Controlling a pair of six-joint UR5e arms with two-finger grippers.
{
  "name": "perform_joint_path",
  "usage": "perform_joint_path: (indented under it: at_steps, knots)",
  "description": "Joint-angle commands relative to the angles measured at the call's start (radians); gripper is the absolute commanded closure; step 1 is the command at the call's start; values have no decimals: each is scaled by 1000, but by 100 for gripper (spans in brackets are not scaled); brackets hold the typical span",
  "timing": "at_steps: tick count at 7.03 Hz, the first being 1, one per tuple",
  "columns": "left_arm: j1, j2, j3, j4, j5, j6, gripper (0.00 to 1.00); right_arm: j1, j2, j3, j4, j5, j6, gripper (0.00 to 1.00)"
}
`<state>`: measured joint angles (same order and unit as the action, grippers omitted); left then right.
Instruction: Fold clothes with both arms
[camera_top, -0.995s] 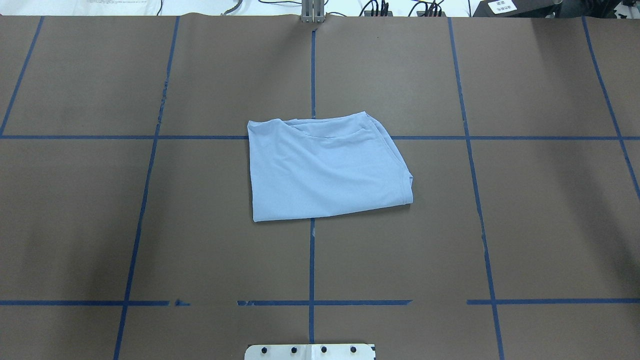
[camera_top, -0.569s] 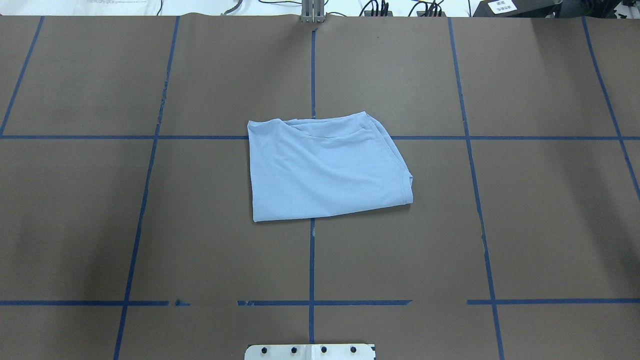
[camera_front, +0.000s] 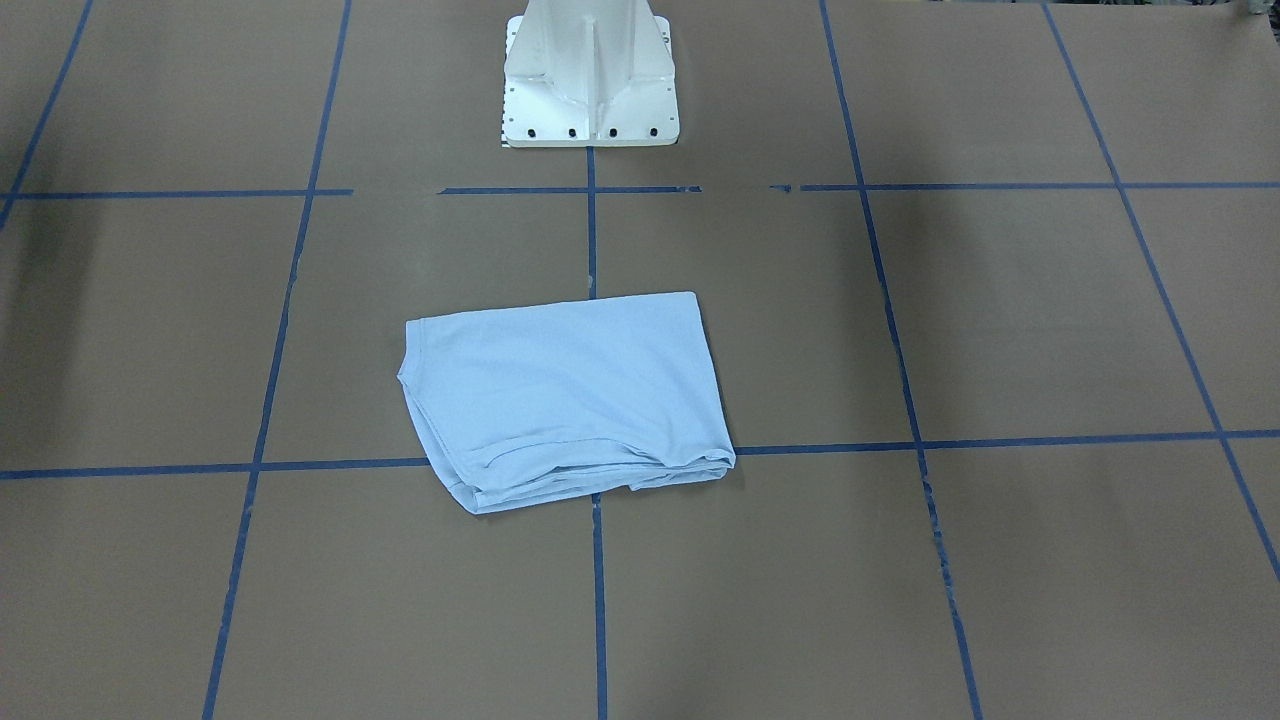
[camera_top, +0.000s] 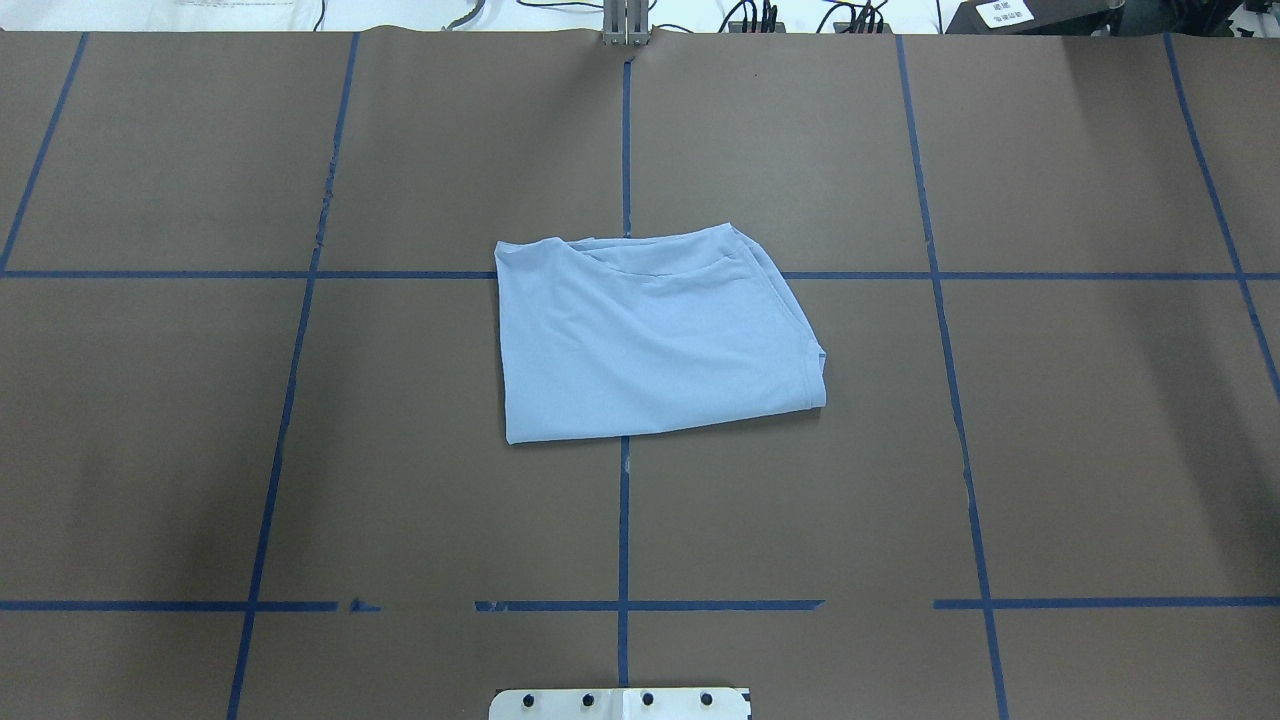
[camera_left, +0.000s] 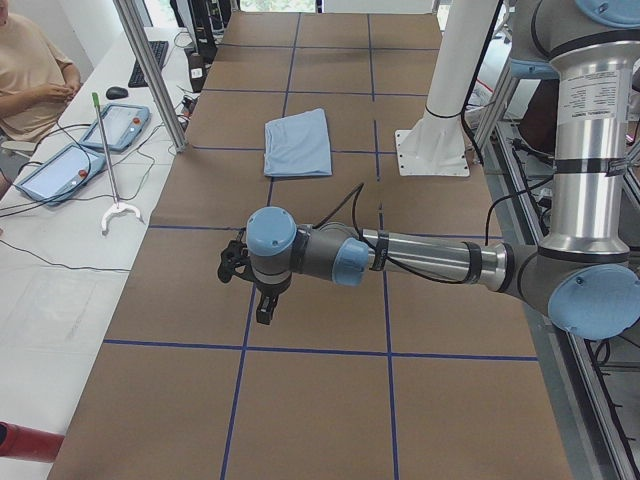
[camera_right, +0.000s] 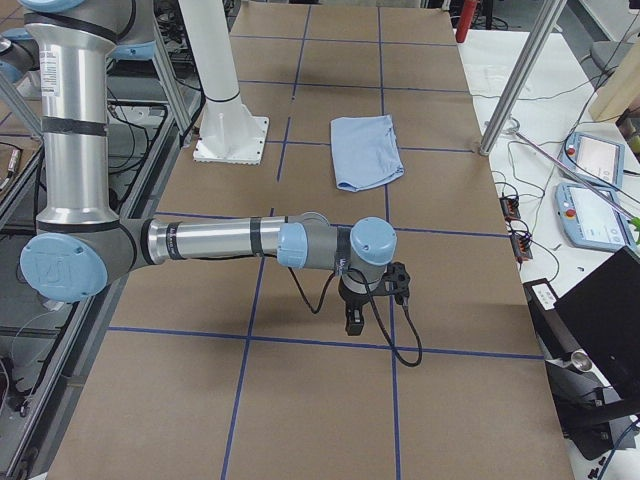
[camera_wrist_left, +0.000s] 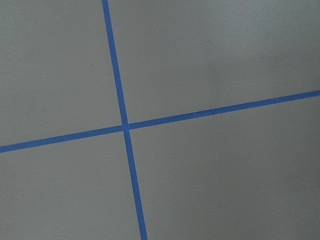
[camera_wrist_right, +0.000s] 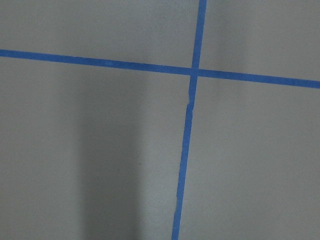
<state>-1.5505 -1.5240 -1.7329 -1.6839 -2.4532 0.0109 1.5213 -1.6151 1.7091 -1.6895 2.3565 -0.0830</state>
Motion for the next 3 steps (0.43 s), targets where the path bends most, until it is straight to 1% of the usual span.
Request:
perform_joint_path:
  at_steps: [1, 2, 3]
  knots:
    - [0, 1, -4, 0, 3, 0, 0, 0, -6, 6, 73, -54, 40, 0]
    - [0, 1, -4, 0, 5, 0, 0, 0, -12, -9, 117, -71, 49, 0]
    - [-2, 1, -13, 0, 5, 0, 0, 0, -14, -9, 126, -69, 52, 0]
